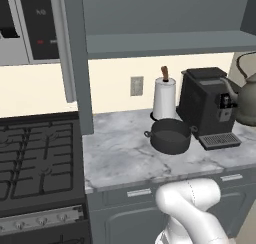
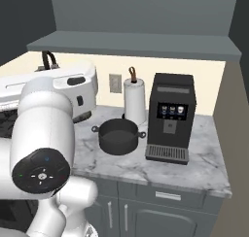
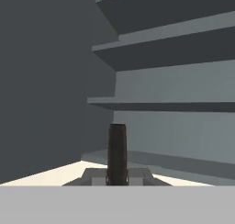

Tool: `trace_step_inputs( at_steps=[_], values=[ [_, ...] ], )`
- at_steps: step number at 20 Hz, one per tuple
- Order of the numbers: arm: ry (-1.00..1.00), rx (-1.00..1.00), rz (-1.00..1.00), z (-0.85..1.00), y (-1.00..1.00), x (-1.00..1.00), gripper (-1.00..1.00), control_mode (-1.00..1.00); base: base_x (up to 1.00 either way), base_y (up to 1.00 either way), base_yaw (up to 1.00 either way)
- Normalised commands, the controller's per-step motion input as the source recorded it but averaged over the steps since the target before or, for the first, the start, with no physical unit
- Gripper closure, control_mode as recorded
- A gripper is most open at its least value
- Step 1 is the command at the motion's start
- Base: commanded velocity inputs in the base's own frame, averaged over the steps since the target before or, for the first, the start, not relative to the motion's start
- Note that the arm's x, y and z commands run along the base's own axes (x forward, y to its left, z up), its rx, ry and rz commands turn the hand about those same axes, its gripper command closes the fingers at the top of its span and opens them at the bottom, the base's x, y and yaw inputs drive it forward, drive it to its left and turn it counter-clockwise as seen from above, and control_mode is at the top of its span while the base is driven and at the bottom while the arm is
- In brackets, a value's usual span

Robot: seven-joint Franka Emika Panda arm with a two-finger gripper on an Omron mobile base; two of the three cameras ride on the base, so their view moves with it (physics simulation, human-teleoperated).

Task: Pick the kettle from the cabinet and place it on a stove burner. Then pick the pot from the counter and place it on another stove burner. Finally, turn both burners on.

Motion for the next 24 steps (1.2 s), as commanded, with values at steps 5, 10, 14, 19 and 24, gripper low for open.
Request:
trace_step_inputs(
  at_steps=[5,10,14,19,24],
  values=[
    [0.0,0.0,0.0,0.0,0.0,0.0,1.0,1.0,-0.73,0.03,0.0],
    [0.0,0.0,0.0,0.0,0.0,0.0,1.0,1.0,-0.69,0.26,-0.01],
    [0.0,0.0,0.0,0.0,0.0,0.0,1.0,1.0,-0.63,0.4,-0.03],
    [0.0,0.0,0.0,0.0,0.0,0.0,1.0,1.0,-0.56,0.47,-0.03],
    [0.0,0.0,0.0,0.0,0.0,0.0,1.0,1.0,-0.53,0.57,-0.05]
  ],
)
